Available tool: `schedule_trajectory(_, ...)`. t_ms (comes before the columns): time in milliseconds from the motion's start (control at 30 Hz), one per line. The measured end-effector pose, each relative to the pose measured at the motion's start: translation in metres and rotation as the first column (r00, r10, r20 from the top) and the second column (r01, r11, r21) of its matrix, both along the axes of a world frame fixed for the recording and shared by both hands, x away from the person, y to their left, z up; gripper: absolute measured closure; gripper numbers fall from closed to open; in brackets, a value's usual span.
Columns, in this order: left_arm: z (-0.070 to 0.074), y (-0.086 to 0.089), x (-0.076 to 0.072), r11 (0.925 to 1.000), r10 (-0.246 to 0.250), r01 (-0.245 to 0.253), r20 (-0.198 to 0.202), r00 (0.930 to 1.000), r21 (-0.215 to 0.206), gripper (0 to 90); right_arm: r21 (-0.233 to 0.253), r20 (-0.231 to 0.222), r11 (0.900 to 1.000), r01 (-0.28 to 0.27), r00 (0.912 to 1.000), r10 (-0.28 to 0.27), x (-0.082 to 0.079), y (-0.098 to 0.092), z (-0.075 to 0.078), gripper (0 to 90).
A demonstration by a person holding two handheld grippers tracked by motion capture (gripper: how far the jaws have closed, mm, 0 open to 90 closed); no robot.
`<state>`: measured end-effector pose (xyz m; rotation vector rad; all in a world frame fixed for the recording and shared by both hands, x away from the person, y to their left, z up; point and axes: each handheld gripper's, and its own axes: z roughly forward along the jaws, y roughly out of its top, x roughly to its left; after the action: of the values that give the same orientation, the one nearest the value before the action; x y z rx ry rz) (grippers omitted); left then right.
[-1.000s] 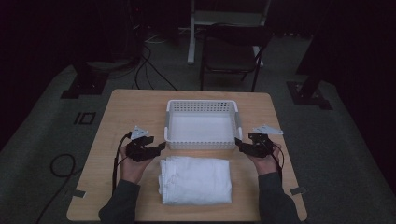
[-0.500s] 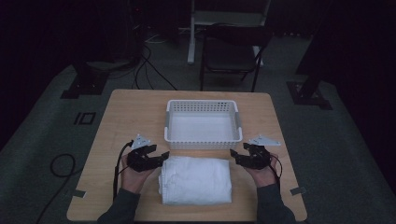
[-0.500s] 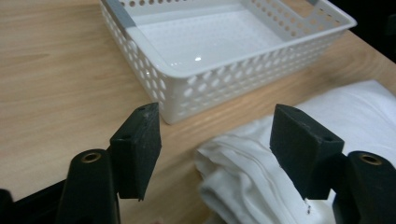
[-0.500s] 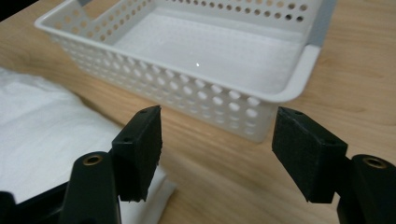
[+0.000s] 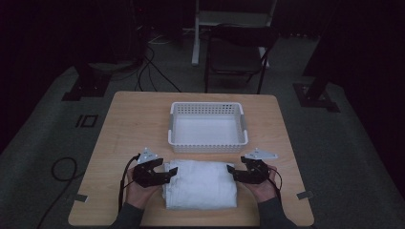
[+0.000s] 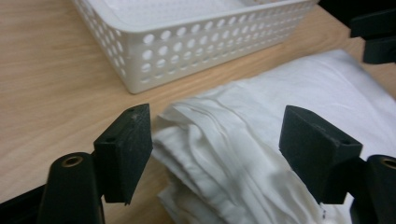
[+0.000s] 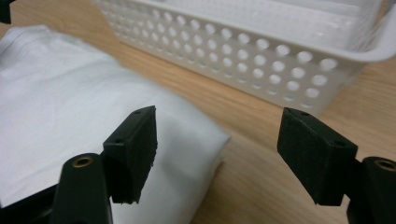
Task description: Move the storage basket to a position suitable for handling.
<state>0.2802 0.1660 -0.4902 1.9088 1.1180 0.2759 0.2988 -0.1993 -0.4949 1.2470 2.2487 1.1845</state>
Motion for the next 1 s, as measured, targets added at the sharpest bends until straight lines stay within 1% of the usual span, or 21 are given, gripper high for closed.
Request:
schedule_trajectory(133, -0.001, -0.001, -0.005, 0.9997, 0.012, -0.012, 0.005, 0.9999, 0.020, 21.2, -0.003, -0.005, 1.000, -0.020, 0.9998, 0.020, -0.006, 0.003, -0.003, 27.1)
schedule_trajectory(200, -0.002, -0.001, -0.006, 0.9997, 0.013, -0.013, 0.004, 0.9999, 0.023, 19.2, -0.003, -0.006, 1.000, -0.024, 0.9997, 0.024, -0.007, 0.004, -0.004, 27.0)
schedule_trajectory(233, -0.007, 0.000, -0.008, 0.9996, 0.024, -0.024, -0.010, 0.9997, 0.016, 19.2, -0.003, -0.008, 1.000, -0.027, 0.9996, 0.027, -0.008, 0.004, -0.005, 26.8)
schedule_trajectory(333, -0.016, 0.002, -0.010, 0.9996, 0.023, -0.022, -0.031, 0.9993, 0.015, 16.1, -0.003, -0.018, 0.999, -0.037, 0.9991, 0.037, -0.010, 0.007, -0.008, 26.0)
schedule_trajectory(433, -0.019, 0.002, -0.012, 0.9997, 0.017, -0.017, -0.035, 0.9992, 0.015, 15.7, -0.004, -0.024, 0.999, -0.044, 0.9988, 0.044, -0.011, 0.008, -0.010, 25.9)
schedule_trajectory(467, -0.021, 0.000, -0.014, 0.9998, 0.002, -0.001, -0.038, 0.9993, 0.020, 15.7, -0.009, -0.025, 0.999, -0.046, 0.9987, 0.046, -0.011, 0.009, -0.010, 25.8)
schedule_trajectory(500, -0.022, -0.001, -0.014, 0.9997, 0.003, -0.002, -0.039, 0.9993, 0.024, 15.7, -0.009, -0.032, 0.999, -0.049, 0.9983, 0.048, -0.012, 0.010, -0.012, 25.7)
schedule_trajectory(567, -0.023, -0.002, -0.015, 0.9997, -0.005, 0.006, -0.042, 0.9991, 0.024, 15.7, -0.010, -0.030, 0.999, -0.054, 0.9981, 0.053, -0.013, 0.011, -0.012, 25.6)
schedule_trajectory(700, -0.026, -0.002, -0.016, 0.9996, -0.003, 0.004, -0.045, 0.9990, 0.026, 15.7, -0.005, -0.034, 0.998, -0.067, 0.9972, 0.067, -0.017, 0.012, -0.014, 25.1)
schedule_trajectory(867, -0.031, -0.002, -0.018, 0.9996, -0.012, 0.013, -0.055, 0.9984, 0.026, 16.0, -0.007, -0.061, 0.997, -0.074, 0.9954, 0.073, -0.017, 0.013, -0.022, 24.4)
schedule_trajectory(1000, -0.037, -0.002, -0.018, 0.9991, -0.023, 0.025, -0.064, 0.9977, 0.033, 16.3, -0.016, -0.072, 0.996, -0.083, 0.9941, 0.081, -0.017, 0.015, -0.026, 25.2)
